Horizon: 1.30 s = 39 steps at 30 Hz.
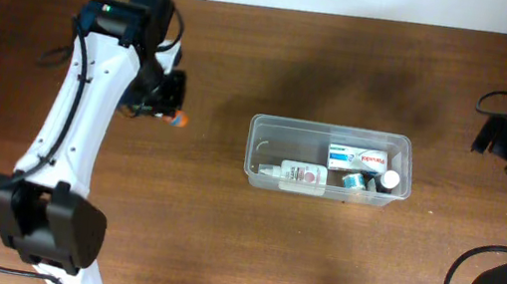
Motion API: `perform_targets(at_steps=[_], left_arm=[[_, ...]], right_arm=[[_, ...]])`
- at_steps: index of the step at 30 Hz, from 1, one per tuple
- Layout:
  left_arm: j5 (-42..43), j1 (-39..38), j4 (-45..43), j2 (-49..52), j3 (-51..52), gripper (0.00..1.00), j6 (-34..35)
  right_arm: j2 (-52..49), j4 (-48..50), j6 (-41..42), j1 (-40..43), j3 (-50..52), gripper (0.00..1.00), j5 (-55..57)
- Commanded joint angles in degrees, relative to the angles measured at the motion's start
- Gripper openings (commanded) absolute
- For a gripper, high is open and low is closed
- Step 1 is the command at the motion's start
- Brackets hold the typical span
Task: Pack container
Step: 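Lower the left gripper and grasp the orange tablet tube, then carry the tube into the container and lay it down, releasing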
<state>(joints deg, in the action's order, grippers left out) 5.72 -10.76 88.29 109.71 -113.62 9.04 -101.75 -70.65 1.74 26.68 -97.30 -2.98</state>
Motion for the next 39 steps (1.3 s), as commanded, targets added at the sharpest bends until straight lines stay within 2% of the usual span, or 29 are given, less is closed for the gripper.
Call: perform_targets(at_steps=[1,3,8,12,29,31,39], left_arm=[[7.2,-7.6,1.5,-0.8,-9.6,0.24,-1.8],[8.0,-14.8,0.8,-0.8,-13.6,0.24,-2.3],[6.9,-24.8,-2.5,0.0,-13.8,0.25,-2.3],[6.1,-28.9,-4.3,2.0,-13.8,0.25,-2.3],[6.9,-29.5,-11.7,16.9,-13.8,0.25,-2.3],[6.4,-29.5,-12.3,17.2,-13.8,0.33,-2.3],[4.5,-29.0,-12.6,17.2,-13.8,0.35,-2.3]], right_arm=[[0.0,0.0,0.7,0.3,0.3,0.98,-0.2],[0.0,0.0,0.7,0.3,0.3,0.98,-0.2],[0.0,0.0,0.7,0.3,0.3,0.98,-0.2],[0.0,0.0,0.7,0.3,0.3,0.98,-0.2],[0.0,0.0,0.7,0.3,0.3,0.98,-0.2],[0.0,0.0,0.7,0.3,0.3,0.98,-0.2],[0.0,0.0,0.7,0.3,0.3,0.98,-0.2]])
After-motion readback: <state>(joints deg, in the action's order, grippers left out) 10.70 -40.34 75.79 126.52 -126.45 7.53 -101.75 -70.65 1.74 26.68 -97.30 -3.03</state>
